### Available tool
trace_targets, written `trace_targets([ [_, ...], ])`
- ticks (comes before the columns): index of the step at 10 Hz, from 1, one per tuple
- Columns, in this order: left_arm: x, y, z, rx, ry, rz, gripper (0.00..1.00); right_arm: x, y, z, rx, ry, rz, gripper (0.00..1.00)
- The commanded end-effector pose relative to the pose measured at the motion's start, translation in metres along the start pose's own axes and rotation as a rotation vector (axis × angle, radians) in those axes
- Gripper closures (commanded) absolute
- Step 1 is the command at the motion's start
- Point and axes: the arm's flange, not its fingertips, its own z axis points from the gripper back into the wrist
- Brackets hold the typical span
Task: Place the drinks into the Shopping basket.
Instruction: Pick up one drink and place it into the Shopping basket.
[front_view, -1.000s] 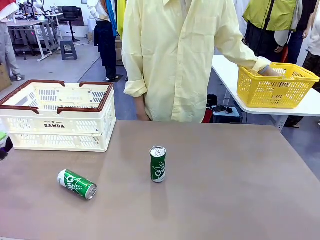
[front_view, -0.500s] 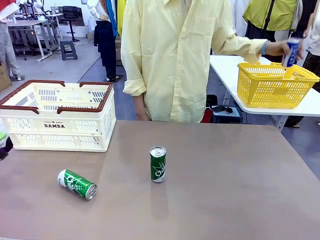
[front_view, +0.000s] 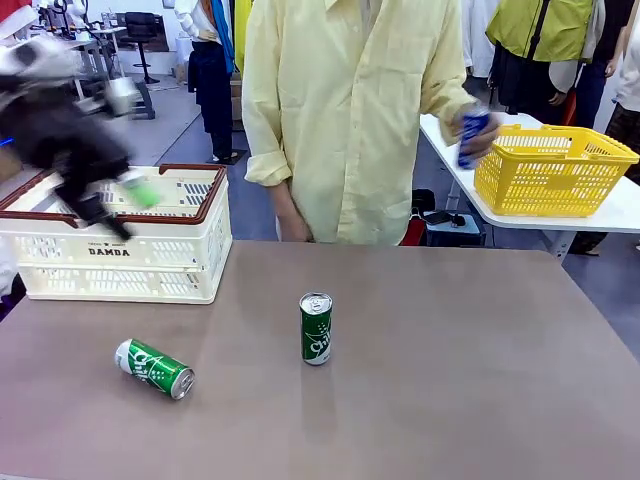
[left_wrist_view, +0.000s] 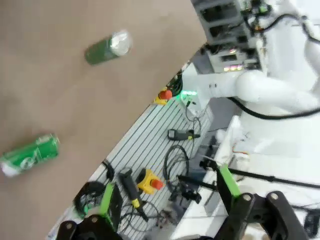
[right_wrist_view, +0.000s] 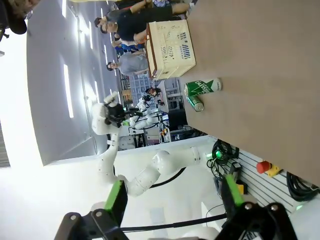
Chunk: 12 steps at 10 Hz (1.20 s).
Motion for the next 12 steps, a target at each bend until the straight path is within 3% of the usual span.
trace_targets([
  [1,0.060,-0.004,-0.024,0.137,0.037,0.092,0.00,-0.001,0.000,0.004,0.000,0.008,0.023,0.00],
  [2,0.066,-0.017,-0.046,0.196,0.011,0.090,0.00,-0.001,0.000,0.004,0.000,0.008,0.023,0.00],
  [3,0.064,-0.022,-0.060,0.350,-0.029,0.096,0.00,-0.001,0.000,0.004,0.000,0.008,0.023,0.00],
  [4,0.063,-0.041,-0.051,0.123,0.012,0.041,0.00,-0.001,0.000,0.004,0.000,0.008,0.023,0.00],
  [5,0.063,-0.041,-0.051,0.123,0.012,0.041,0.00,-0.001,0.000,0.004,0.000,0.008,0.023,0.00],
  [6,0.077,-0.035,-0.067,0.217,-0.002,0.048,0.00,-0.001,0.000,0.004,0.000,0.008,0.023,0.00],
  [7,0.085,-0.036,-0.081,0.259,-0.337,0.188,0.00,-0.001,0.000,0.004,0.000,0.008,0.023,0.00],
  [8,0.090,-0.038,-0.099,0.284,-0.405,0.141,0.00,-0.001,0.000,0.004,0.000,0.008,0.023,0.00],
  [9,0.097,-0.044,-0.125,0.391,-0.468,0.136,0.00,-0.001,0.000,0.004,0.000,0.008,0.023,0.00],
  [10,0.096,-0.040,-0.121,0.423,-0.425,0.137,0.00,-0.001,0.000,0.004,0.000,0.008,0.023,0.00],
  [12,0.061,0.010,-0.028,0.241,-0.215,0.055,0.00,-0.001,0.000,0.004,0.000,0.008,0.023,0.00],
])
